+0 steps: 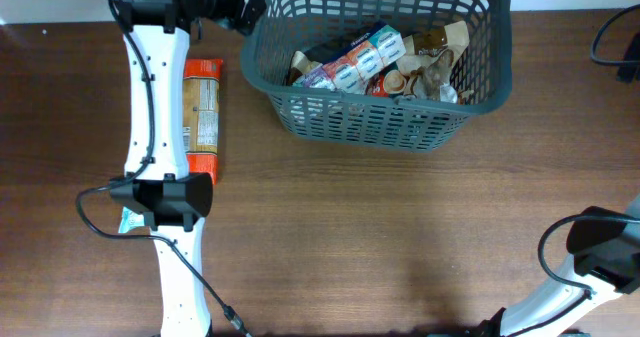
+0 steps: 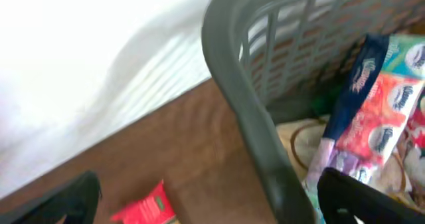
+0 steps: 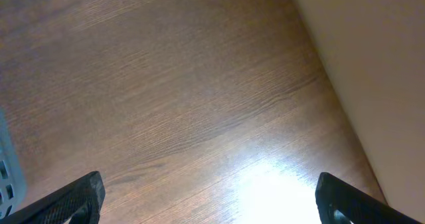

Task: Pack container
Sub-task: 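Withdraw the left gripper left and position it over the spaghetti bag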

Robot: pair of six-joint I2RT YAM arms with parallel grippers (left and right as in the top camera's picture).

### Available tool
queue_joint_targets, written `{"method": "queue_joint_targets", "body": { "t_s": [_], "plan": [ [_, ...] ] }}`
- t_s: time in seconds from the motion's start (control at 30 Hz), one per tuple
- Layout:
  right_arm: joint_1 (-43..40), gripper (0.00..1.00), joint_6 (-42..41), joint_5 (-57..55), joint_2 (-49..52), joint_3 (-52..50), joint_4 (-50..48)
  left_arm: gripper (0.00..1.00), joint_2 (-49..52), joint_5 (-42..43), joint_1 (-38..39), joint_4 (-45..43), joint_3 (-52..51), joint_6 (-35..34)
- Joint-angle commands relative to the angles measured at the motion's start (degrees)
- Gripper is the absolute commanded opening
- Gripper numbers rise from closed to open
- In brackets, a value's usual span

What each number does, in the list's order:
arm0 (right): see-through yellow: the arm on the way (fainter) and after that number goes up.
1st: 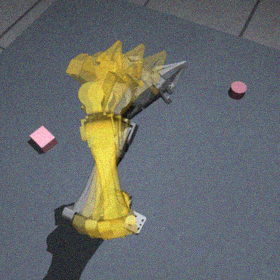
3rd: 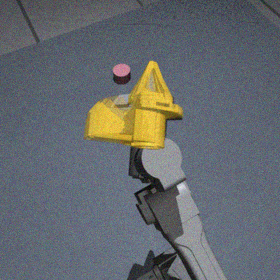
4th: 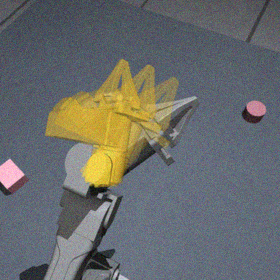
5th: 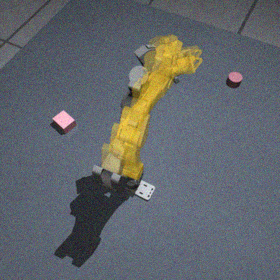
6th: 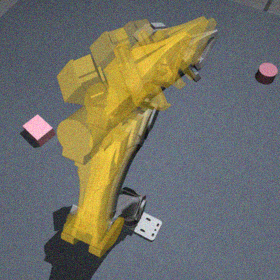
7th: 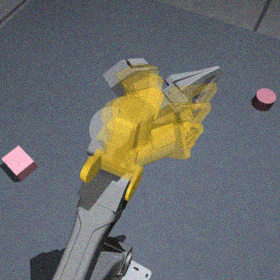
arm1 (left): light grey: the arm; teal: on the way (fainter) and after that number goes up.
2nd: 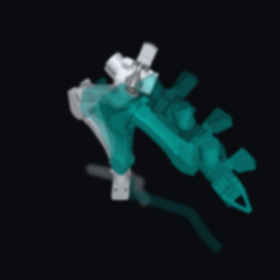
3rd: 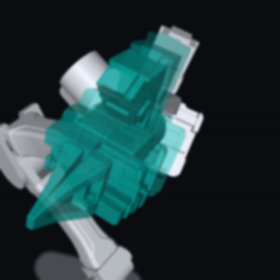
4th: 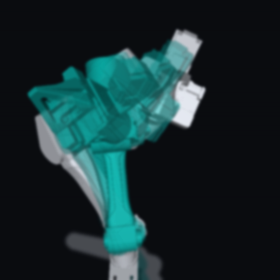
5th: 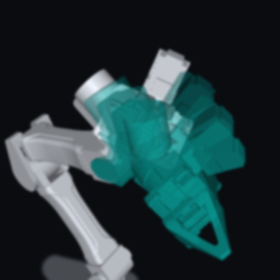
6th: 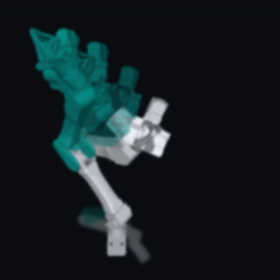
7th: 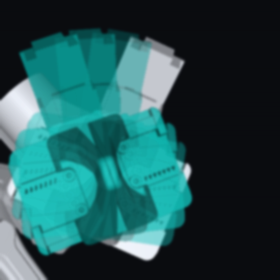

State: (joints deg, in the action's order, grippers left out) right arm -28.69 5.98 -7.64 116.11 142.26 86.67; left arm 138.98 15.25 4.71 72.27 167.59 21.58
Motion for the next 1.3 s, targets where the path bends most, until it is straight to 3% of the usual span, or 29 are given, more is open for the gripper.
{"method": "queue_joint_targets", "body": {
  "t_s": [0.0,0.2,0.5,0.8,1.07,1.27],
  "plan": [
    [-0.2,0.99,-0.3,-0.5,-0.5,0.1,-0.1,0.99,-1.4,3.3,-0.4,-1.4,2.1,-1.2],
    [-0.2,0.99,-0.3,-0.5,-0.5,0.1,-0.2,0.99,-5.2,-7.9,-1.3,-3.8,3.4,-5.4],
    [-0.2,0.99,-0.3,-0.5,-0.5,0.1,-0.1,0.99,-13.1,-11.9,-6.2,-5.2,4.9,-8.9],
    [-0.2,0.99,-0.3,-0.5,-0.5,0.1,-0.1,0.99,-13.4,-26.4,-11.7,5.5,4.2,-15.5],
    [-0.2,0.99,-0.3,-0.5,-0.5,0.1,-0.1,0.99,-12.5,-25.9,-12.7,11.3,-4.2,-20.9],
    [-0.2,0.99,-0.3,-0.5,-0.5,0.1,-0.2,0.99,-12.5,-17.1,-12.7,8.2,-13.7,-20.9]
  ]
}}
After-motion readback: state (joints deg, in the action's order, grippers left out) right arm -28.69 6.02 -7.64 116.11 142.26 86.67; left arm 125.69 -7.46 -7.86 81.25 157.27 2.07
